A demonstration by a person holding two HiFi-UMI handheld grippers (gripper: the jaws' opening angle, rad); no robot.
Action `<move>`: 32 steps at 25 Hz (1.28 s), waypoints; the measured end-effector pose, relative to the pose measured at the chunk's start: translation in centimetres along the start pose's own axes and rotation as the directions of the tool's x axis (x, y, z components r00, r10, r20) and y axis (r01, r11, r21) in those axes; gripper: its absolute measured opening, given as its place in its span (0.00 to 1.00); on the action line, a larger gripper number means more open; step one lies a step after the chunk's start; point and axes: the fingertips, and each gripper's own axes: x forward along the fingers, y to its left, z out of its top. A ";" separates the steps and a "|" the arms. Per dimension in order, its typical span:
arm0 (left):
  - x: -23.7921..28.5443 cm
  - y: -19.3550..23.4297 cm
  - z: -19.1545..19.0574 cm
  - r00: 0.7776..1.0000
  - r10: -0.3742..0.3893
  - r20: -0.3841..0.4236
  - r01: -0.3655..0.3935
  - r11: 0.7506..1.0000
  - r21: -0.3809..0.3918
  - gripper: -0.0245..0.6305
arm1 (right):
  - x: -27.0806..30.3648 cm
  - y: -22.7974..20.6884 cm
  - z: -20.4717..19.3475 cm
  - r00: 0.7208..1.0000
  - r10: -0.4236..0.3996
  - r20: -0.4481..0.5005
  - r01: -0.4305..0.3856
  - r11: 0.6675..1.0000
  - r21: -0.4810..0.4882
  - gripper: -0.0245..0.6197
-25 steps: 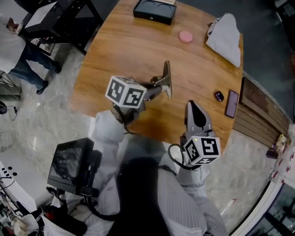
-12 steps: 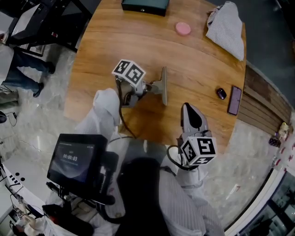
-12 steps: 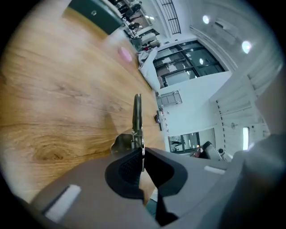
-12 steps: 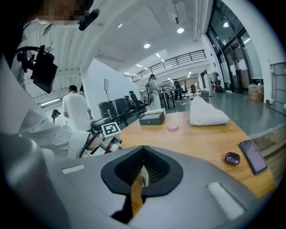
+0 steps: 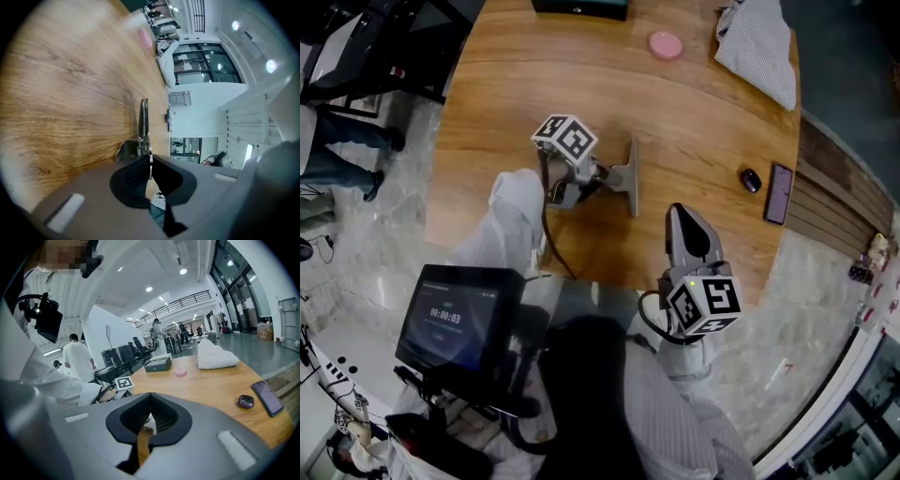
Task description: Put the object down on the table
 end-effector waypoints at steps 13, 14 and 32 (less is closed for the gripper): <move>-0.4 1.0 -0.1 1.000 0.016 -0.003 -0.016 0.996 -0.087 0.07 | 0.1 0.5 -0.3 0.999 0.034 -0.004 -0.034 0.999 0.024 0.06; -0.5 0.9 -0.1 1.000 0.016 0.001 -0.016 0.996 -0.089 0.07 | 0.1 0.5 -0.2 0.999 0.035 -0.002 -0.035 0.999 0.026 0.06; -8.5 -10.8 -0.8 0.888 0.052 0.457 -0.169 0.961 0.218 0.04 | -1.3 2.6 4.5 0.988 0.088 0.130 -0.078 0.994 -0.082 0.06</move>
